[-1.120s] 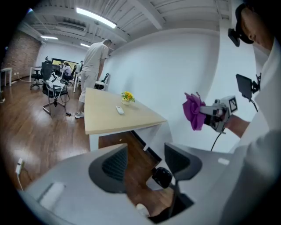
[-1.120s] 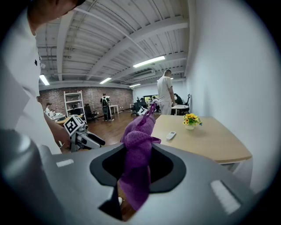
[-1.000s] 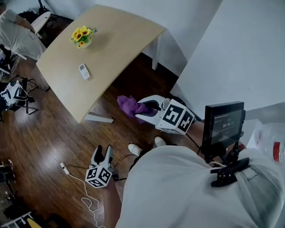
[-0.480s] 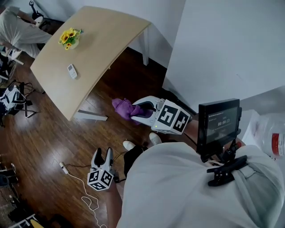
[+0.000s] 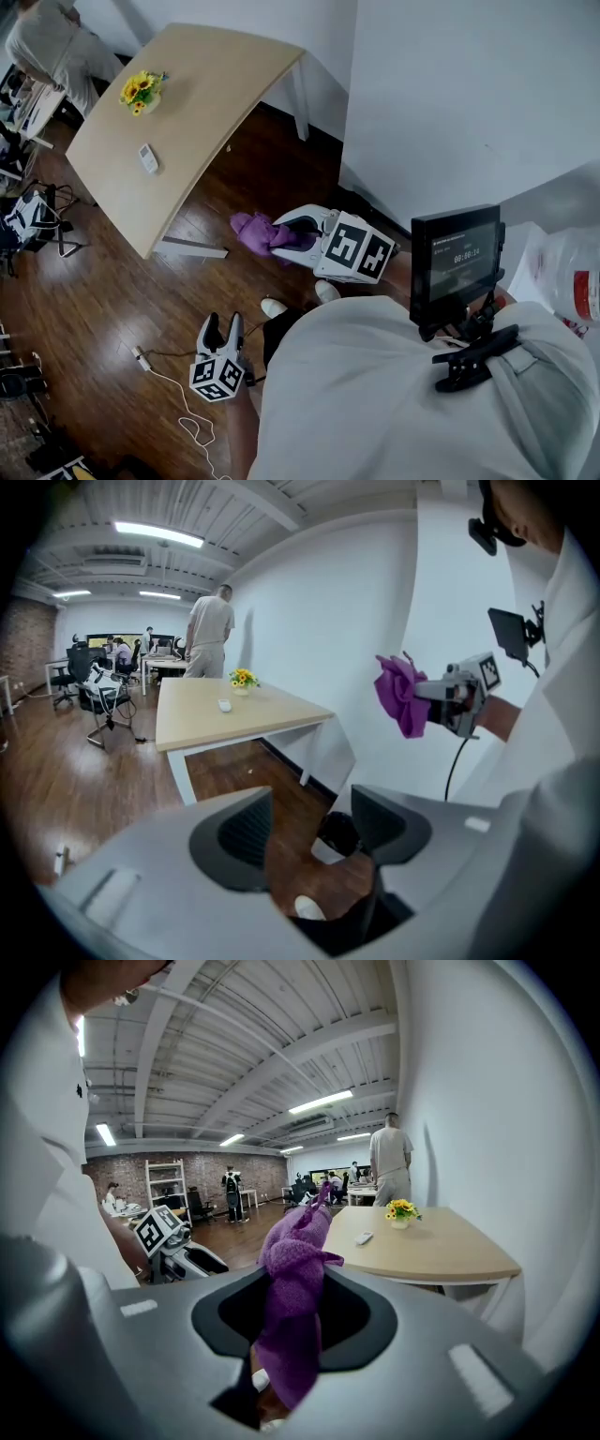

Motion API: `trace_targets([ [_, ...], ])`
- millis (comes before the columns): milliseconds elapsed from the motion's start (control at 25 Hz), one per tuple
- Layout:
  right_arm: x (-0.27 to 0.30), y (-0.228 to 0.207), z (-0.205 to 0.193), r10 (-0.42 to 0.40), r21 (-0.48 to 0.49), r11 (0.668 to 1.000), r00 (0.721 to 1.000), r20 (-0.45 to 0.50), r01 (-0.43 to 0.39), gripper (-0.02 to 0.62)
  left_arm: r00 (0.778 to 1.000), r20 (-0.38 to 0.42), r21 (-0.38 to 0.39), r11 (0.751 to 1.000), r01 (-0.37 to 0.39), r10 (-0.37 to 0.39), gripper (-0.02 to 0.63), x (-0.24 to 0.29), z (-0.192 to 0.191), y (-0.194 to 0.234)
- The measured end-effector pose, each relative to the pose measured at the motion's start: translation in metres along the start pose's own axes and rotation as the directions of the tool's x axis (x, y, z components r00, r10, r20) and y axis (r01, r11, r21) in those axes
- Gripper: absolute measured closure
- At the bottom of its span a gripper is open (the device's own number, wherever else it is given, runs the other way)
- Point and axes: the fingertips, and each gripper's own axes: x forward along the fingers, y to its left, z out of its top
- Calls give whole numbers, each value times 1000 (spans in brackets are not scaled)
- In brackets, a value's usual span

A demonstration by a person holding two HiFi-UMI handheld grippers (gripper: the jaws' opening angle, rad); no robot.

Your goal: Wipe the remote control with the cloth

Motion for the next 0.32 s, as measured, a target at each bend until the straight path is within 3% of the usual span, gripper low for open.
trace_targets([
  [320, -16, -3, -10, -23, 16, 1000, 1000, 2, 23, 471, 999, -15, 40, 998, 46, -46, 328, 15, 5, -15],
])
